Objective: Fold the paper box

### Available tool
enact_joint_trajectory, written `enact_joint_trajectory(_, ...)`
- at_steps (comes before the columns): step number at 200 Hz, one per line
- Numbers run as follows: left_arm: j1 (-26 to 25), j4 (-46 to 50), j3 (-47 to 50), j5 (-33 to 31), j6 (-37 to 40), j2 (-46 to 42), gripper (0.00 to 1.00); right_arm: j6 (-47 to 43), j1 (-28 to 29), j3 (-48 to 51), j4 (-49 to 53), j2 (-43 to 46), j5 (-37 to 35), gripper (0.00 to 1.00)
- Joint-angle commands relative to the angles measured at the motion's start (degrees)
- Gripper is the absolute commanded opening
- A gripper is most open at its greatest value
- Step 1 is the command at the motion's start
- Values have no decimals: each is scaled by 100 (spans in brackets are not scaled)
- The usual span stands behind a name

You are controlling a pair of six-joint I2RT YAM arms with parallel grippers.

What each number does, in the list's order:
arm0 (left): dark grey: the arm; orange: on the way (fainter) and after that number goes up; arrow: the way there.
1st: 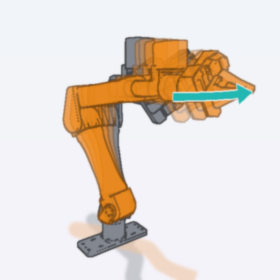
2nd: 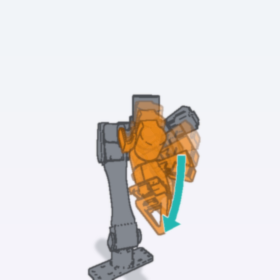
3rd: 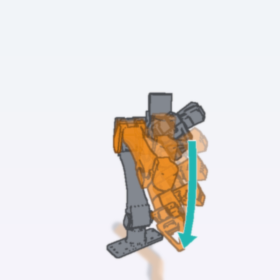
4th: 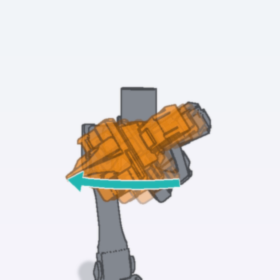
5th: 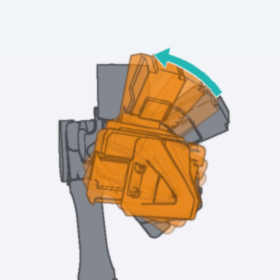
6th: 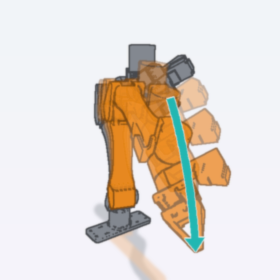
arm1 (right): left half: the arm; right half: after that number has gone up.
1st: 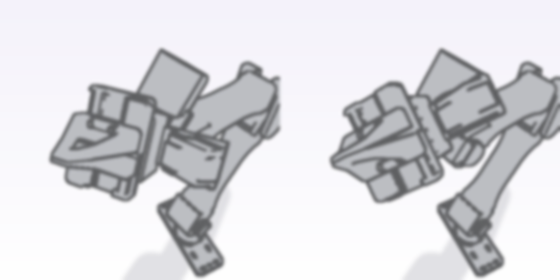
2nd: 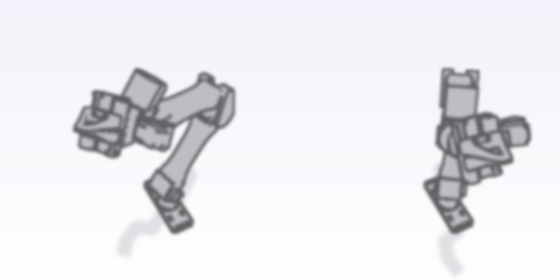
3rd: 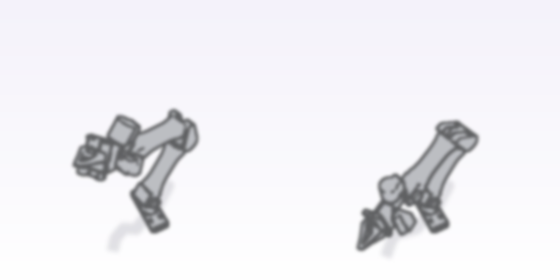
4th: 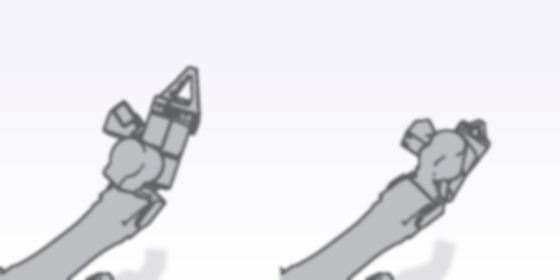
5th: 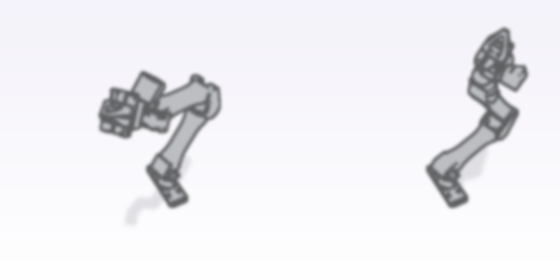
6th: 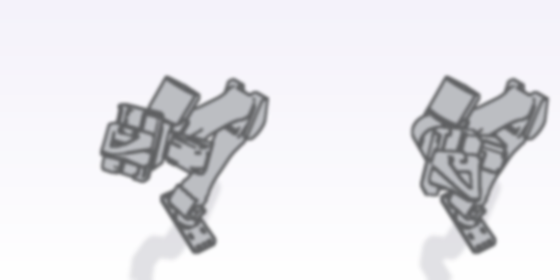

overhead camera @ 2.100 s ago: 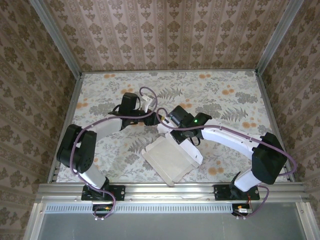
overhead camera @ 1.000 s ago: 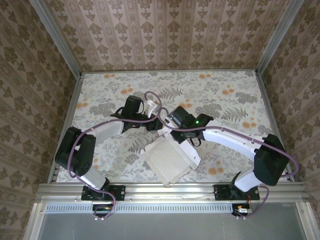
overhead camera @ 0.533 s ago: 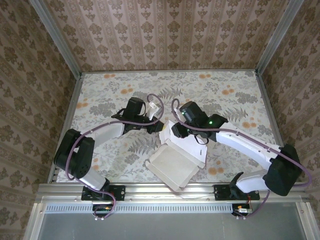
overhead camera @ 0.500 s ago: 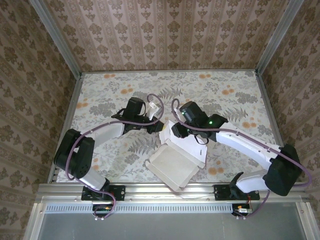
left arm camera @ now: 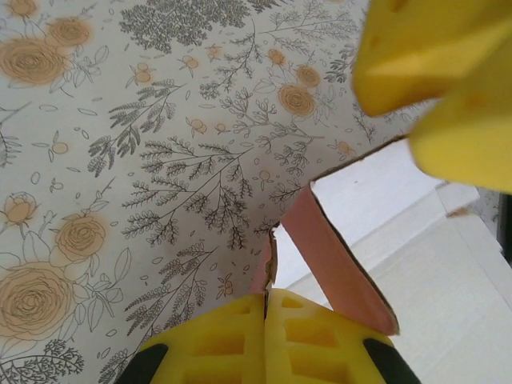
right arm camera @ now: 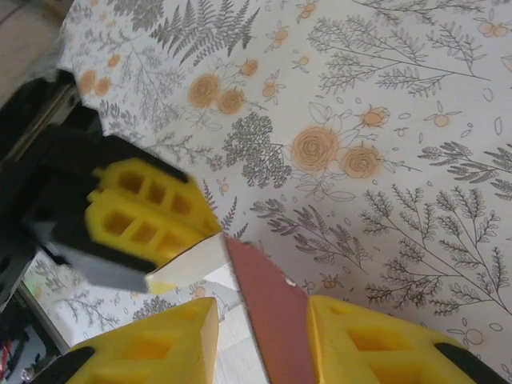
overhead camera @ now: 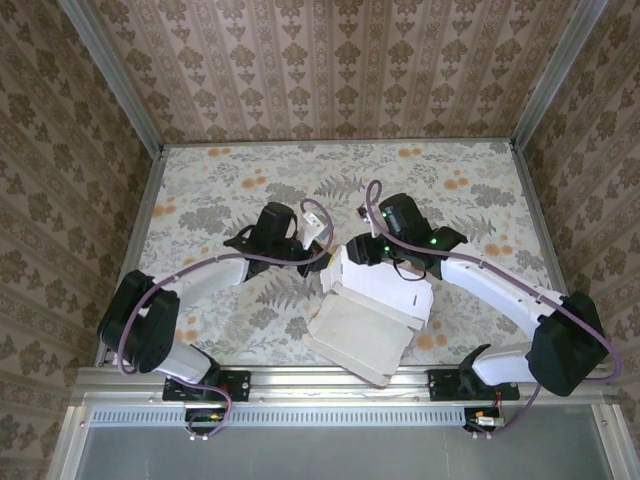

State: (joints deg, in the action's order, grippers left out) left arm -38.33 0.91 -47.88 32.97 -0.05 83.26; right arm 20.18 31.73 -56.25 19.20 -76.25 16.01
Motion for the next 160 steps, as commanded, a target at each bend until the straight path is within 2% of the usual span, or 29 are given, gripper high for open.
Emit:
enact_joint_trajectory(1,-111,-29,113,-391,199,-221,0,230,-188,45,-328,87,490,37)
enact_joint_trajectory(48,-337,70,71,-777,278,-232,0,408,-445,128,-660,33,928,37)
enact_joint_trajectory(79,-495,116,20,-996,336,-201,0,341,-620,20,-603,-166,966,36)
enact_joint_trajectory(137,-623,120,-28,-1132,366,-118,0,-517,-840,-613,149,-876,921,36)
enact_joint_trajectory(160,-681,132,-52,-1204,399,-83,0,-743,-854,-799,369,-1135,1136,36)
